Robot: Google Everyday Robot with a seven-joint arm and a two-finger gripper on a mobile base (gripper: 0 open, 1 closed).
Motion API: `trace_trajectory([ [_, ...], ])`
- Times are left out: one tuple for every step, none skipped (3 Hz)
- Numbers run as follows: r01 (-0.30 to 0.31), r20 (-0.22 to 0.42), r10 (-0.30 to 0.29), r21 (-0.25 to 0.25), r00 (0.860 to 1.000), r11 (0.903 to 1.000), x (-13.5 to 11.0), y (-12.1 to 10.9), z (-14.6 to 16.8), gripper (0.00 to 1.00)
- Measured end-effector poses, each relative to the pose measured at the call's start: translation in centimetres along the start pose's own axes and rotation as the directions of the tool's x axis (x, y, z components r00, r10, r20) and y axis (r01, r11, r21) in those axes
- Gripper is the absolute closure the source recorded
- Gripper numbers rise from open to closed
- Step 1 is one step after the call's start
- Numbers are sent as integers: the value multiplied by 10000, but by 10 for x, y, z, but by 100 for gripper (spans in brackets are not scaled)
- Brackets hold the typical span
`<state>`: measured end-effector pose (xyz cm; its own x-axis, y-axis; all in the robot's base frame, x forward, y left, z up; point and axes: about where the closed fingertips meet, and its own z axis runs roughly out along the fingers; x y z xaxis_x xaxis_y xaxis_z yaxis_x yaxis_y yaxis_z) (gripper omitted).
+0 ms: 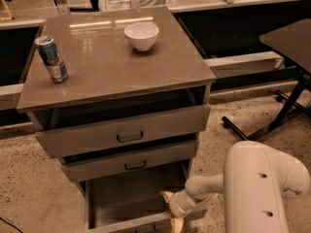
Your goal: Open bottom drawer
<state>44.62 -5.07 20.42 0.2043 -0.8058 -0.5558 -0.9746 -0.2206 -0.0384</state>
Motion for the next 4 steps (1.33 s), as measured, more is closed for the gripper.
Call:
trace_trajectory([
  [-134, -458, 138, 90, 9989, 9999, -4, -13, -14, 3],
  [-487, -522, 503, 316, 9974, 9983, 7, -31, -29, 11],
  [-700, -481, 726, 519, 9962, 9962, 19, -43, -36, 12],
  [-998, -782, 1036, 510, 9915, 9937, 32, -53, -31, 31],
])
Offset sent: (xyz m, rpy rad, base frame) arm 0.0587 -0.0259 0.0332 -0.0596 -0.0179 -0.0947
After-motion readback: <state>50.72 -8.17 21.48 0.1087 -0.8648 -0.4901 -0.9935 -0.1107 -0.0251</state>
